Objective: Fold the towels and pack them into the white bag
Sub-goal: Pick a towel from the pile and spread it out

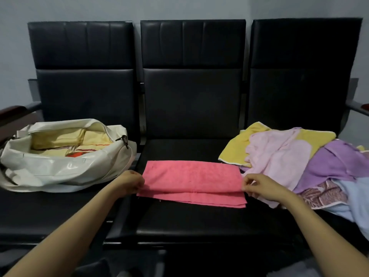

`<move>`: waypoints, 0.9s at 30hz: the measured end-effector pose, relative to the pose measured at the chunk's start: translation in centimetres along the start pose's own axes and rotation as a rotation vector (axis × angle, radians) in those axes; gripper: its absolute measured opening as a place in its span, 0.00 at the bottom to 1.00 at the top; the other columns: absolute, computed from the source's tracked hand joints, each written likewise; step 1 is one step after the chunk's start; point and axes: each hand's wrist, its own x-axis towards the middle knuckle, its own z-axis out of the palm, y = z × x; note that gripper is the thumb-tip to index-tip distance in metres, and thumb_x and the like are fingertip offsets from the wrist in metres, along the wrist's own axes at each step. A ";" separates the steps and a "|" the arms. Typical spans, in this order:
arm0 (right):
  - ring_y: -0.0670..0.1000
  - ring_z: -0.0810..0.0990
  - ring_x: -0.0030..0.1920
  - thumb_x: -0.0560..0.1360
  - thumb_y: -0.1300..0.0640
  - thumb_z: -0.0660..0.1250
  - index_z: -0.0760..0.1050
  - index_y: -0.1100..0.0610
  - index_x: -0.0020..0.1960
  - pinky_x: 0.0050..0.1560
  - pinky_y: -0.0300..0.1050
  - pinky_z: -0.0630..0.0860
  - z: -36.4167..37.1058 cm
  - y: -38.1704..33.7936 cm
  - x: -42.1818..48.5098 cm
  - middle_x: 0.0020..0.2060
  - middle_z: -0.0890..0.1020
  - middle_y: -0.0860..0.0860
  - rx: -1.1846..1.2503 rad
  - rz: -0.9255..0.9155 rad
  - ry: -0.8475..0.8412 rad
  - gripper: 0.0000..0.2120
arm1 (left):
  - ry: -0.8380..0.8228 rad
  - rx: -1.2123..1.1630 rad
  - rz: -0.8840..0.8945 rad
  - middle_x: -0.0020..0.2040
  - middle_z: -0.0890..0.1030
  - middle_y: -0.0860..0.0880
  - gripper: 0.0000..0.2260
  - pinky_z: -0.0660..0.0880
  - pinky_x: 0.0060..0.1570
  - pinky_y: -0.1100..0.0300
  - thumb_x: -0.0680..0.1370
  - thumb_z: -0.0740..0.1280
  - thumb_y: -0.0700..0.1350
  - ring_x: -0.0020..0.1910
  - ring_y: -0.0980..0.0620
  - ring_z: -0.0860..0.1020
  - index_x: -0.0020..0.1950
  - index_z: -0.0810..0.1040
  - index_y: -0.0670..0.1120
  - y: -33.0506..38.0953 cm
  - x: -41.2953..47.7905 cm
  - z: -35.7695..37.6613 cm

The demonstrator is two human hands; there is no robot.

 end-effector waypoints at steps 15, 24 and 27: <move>0.46 0.75 0.36 0.73 0.61 0.73 0.80 0.58 0.42 0.38 0.40 0.72 -1.6 -1.5 -1.4 0.35 0.80 0.48 0.077 -0.088 -0.299 0.03 | 0.006 0.093 -0.024 0.33 0.72 0.44 0.08 0.66 0.21 0.68 0.73 0.63 0.30 0.30 0.50 0.70 0.40 0.74 0.42 -1.8 0.7 -1.7; 0.38 0.77 0.37 0.76 0.57 0.70 0.78 0.49 0.40 0.43 0.35 0.72 2.8 -2.9 0.3 0.36 0.81 0.42 -0.296 -0.140 -0.083 0.06 | 0.223 0.484 0.030 0.33 0.75 0.45 0.18 0.68 0.35 0.57 0.74 0.71 0.53 0.36 0.46 0.75 0.35 0.73 0.41 -2.2 2.2 0.9; 0.48 0.74 0.53 0.76 0.54 0.68 0.77 0.51 0.58 0.56 0.41 0.70 4.9 -3.1 1.3 0.54 0.76 0.50 -0.542 -0.175 -0.066 0.10 | 0.232 0.438 0.023 0.34 0.75 0.45 0.16 0.68 0.37 0.57 0.74 0.71 0.51 0.38 0.45 0.75 0.35 0.74 0.42 -2.0 2.2 1.4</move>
